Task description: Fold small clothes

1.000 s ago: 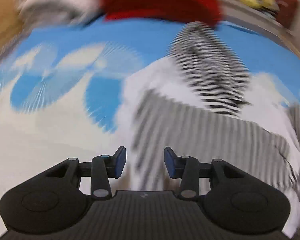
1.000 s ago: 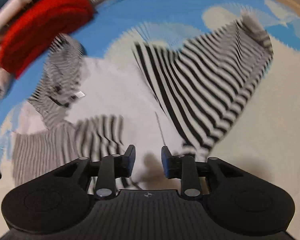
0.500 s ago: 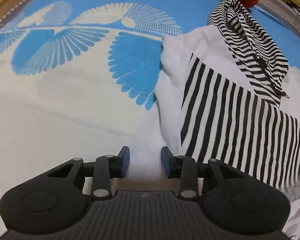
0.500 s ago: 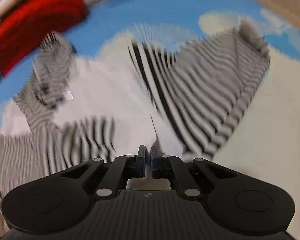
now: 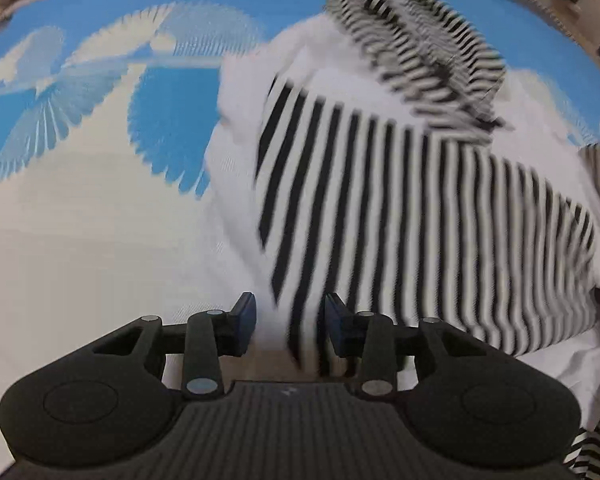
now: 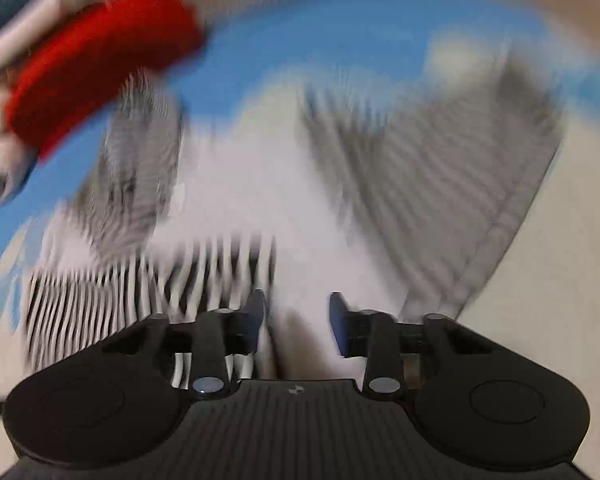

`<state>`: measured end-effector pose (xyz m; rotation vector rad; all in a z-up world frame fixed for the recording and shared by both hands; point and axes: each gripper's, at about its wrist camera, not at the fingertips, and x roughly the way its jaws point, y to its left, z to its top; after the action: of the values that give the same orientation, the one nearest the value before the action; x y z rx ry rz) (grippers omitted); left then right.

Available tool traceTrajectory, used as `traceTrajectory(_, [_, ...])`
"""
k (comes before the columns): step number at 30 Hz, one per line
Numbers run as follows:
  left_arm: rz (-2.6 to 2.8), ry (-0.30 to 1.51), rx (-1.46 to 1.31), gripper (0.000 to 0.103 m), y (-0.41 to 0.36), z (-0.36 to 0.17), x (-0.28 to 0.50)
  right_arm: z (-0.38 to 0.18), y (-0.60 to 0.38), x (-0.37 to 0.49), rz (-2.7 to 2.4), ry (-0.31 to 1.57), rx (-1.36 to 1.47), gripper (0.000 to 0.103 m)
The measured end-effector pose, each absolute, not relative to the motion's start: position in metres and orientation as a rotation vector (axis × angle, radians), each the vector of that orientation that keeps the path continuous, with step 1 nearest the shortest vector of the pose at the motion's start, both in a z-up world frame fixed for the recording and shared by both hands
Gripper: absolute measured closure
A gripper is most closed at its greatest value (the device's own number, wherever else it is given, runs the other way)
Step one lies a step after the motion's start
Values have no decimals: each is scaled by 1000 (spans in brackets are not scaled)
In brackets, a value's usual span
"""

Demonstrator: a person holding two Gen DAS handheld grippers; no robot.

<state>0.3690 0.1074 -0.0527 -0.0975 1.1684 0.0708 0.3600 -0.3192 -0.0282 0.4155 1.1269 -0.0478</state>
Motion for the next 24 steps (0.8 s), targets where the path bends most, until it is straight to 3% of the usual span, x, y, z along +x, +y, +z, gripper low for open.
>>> traceTrajectory(5, [-17,1165,-119,55,82,-49,369,-15,-308,358,-19,1066,292,65])
traceTrajectory(11, [12,1150,-58,50,53,-46,370,-5,-320,354,-59,1030,344,64])
traceTrajectory(16, [34,1043,-15,35,29,-25,373,26,-343,356,-94,880,324,64])
traceTrajectory(19, [39,1021,8,33,17,-25,374,32,-369,354,-147,851,337,65])
traceTrajectory(20, [41,1020,10,33,15,-26,374,32,-379,354,-162,840,347,66])
traceTrajectory(22, [36,1021,14,31,12,-27,375,34,-394,353,-191,810,346,86])
traceTrajectory(24, [32,1019,10,29,10,-28,375,36,-414,354,-225,765,336,92])
